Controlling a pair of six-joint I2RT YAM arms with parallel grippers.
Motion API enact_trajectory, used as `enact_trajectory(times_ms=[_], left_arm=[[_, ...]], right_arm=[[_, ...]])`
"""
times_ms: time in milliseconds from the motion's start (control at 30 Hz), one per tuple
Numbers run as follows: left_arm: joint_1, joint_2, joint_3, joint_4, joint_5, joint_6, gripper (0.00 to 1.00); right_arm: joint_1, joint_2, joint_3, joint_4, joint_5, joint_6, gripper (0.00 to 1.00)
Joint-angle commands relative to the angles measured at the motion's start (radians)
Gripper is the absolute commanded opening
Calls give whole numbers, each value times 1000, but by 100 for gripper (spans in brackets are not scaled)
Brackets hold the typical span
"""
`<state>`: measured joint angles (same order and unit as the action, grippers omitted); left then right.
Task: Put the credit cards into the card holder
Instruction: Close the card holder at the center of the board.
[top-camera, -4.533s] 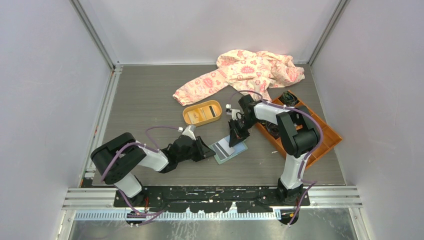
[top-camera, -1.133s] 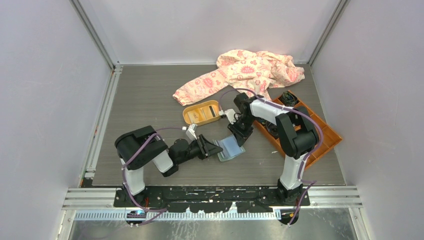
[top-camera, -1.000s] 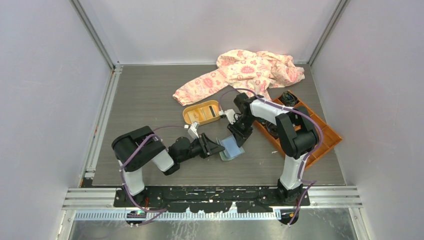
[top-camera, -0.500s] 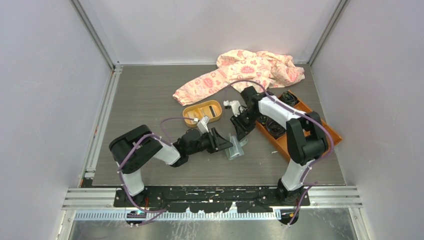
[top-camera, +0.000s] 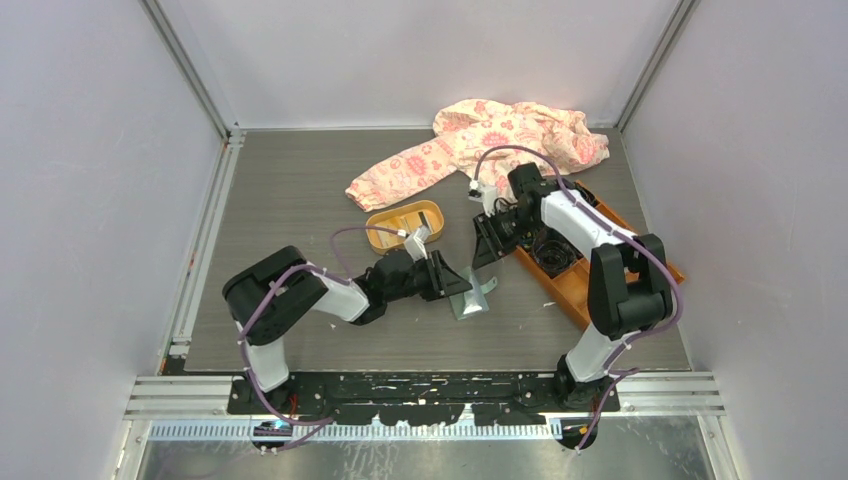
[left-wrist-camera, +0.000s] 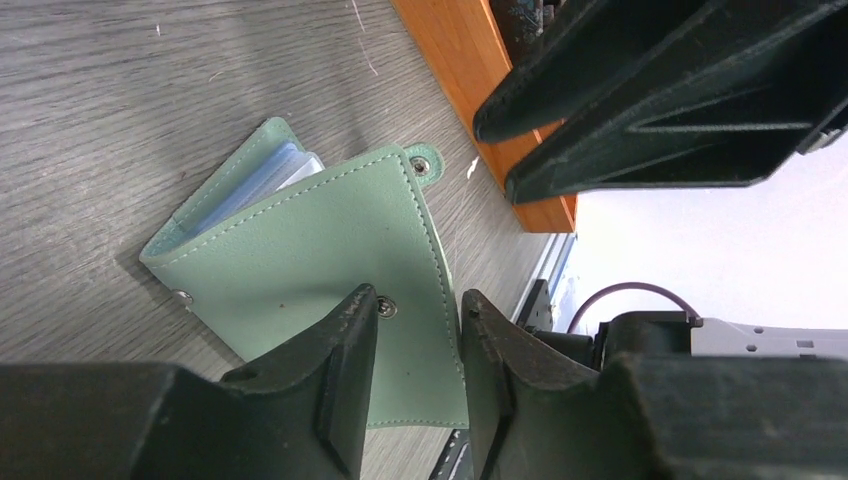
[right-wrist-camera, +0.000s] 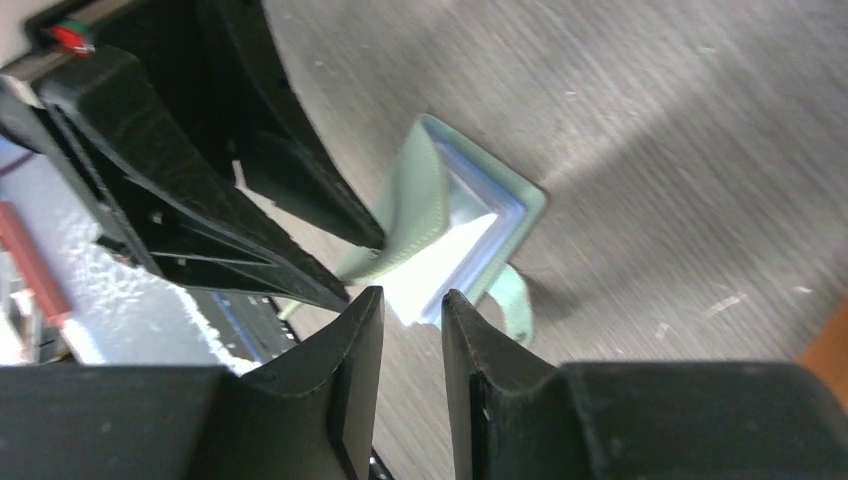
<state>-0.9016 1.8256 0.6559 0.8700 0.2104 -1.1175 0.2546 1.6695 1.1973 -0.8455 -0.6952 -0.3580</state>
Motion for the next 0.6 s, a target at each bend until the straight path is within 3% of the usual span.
enact_trajectory(times_ms=[0, 300, 567], left_arm=[[-6, 24, 26, 2, 48, 33, 40], [-21, 30, 43, 24, 82, 33, 48], [-21, -42, 3, 41, 67, 57, 48]], right_arm=[[3, 23, -1, 19, -168, 63, 33], [16, 93, 8, 0, -158, 75, 30], [67, 185, 49, -71, 89, 14, 25]])
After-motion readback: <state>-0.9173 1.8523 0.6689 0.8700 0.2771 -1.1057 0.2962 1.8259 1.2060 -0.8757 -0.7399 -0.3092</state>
